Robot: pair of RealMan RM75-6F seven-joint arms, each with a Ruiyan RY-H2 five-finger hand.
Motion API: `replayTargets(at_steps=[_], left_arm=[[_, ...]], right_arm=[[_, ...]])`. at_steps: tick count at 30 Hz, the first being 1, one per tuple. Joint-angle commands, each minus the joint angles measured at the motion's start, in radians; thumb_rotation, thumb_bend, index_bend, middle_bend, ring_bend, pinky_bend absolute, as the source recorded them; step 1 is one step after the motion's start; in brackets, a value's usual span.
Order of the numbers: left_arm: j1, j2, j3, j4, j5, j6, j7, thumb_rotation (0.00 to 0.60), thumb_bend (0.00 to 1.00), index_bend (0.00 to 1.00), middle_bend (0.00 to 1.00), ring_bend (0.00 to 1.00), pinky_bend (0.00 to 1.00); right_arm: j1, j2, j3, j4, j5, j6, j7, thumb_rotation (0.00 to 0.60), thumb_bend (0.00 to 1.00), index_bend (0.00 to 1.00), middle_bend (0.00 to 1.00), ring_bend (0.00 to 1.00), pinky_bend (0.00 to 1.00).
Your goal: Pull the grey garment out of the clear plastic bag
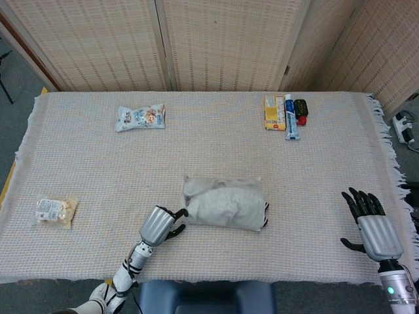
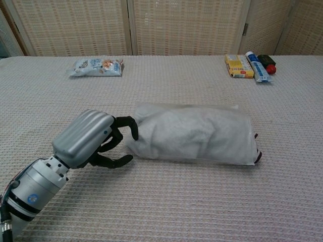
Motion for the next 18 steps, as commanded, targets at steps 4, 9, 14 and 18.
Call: replayTargets(at_steps=[4, 9, 14, 18], left_arm=[[-0.015, -0.025, 0.002, 0.047, -0.015, -0.010, -0.019, 0.600, 0.32, 0.55, 1.00, 1.00, 1.00], [-0.026, -0.037, 0.004, 0.092, -0.027, -0.023, -0.030, 0.600, 0.36, 0.58, 1.00, 1.00, 1.00], [-0.032, -0.037, 0.011, 0.107, -0.032, -0.009, -0.048, 0.600, 0.45, 0.64, 1.00, 1.00, 1.00], [-0.032, -0.037, 0.020, 0.107, -0.033, 0.001, -0.062, 0.600, 0.51, 0.70, 1.00, 1.00, 1.00]], right_arm=[[0.001, 0.009, -0.003, -0.006, -0.003, -0.005, 0.015, 0.600, 0.03, 0.00, 0.00, 0.00, 0.00], [0.003, 0.020, -0.012, -0.014, -0.016, -0.012, 0.035, 0.600, 0.03, 0.00, 0.00, 0.00, 0.00], [0.007, 0.020, -0.017, -0.016, -0.019, -0.022, 0.036, 0.600, 0.03, 0.00, 0.00, 0.00, 0.00], [0.012, 0.015, -0.019, -0.014, -0.017, -0.033, 0.032, 0.600, 0.03, 0.00, 0.00, 0.00, 0.00]])
